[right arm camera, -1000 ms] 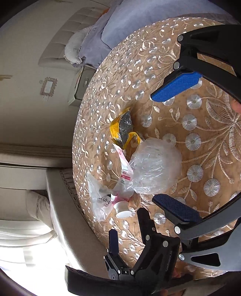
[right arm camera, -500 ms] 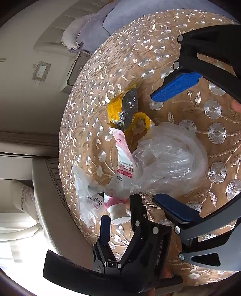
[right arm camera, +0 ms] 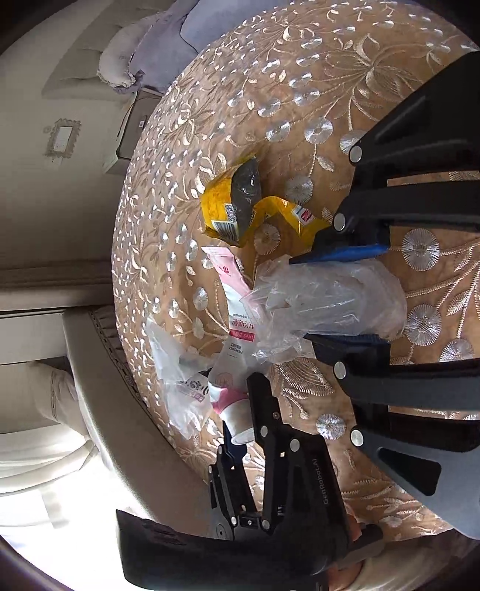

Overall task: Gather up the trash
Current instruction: 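Grasp the white paper cup with the left tool while the right tool grasps the clear plastic bag, then carry the paper cup and plastic bag over the white trash bin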

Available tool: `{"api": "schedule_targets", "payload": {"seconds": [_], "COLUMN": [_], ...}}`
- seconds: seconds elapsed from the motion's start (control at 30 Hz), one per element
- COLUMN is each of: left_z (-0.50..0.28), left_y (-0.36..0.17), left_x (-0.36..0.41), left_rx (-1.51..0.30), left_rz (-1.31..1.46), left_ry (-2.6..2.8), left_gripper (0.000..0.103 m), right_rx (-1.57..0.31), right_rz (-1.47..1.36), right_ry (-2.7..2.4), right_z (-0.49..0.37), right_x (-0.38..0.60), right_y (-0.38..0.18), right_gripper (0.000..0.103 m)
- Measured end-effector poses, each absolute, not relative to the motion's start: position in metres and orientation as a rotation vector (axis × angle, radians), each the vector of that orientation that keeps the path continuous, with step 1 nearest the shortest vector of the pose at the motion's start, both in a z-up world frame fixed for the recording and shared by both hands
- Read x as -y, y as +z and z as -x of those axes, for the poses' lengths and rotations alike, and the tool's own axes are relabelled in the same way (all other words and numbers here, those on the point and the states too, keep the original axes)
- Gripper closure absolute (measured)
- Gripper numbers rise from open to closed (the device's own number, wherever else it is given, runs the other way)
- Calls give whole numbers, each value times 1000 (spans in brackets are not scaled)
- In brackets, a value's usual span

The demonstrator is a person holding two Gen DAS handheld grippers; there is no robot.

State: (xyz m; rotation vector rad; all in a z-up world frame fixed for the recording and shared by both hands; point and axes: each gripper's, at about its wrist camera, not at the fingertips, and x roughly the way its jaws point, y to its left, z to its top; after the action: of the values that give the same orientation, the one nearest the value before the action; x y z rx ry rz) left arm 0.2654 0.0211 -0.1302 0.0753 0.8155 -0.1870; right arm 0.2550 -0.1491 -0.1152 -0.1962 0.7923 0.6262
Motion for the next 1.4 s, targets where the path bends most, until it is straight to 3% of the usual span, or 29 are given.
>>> {"api": "schedule_targets", "payload": {"seconds": [0.5, 1.4], "left_z": [-188, -144], "left_y": [-73, -79], "left_x": [16, 208], "left_rx": [-670, -626], "left_rz": [-64, -218], "left_ry": [-210, -522], "left_gripper": [68, 73], "right_rx": [-590, -463], "right_rz": [119, -9], "right_ry": [546, 163], "right_z": [-172, -72], "right_x": [210, 387], "right_y": [-54, -43], "right_gripper": [73, 73]}}
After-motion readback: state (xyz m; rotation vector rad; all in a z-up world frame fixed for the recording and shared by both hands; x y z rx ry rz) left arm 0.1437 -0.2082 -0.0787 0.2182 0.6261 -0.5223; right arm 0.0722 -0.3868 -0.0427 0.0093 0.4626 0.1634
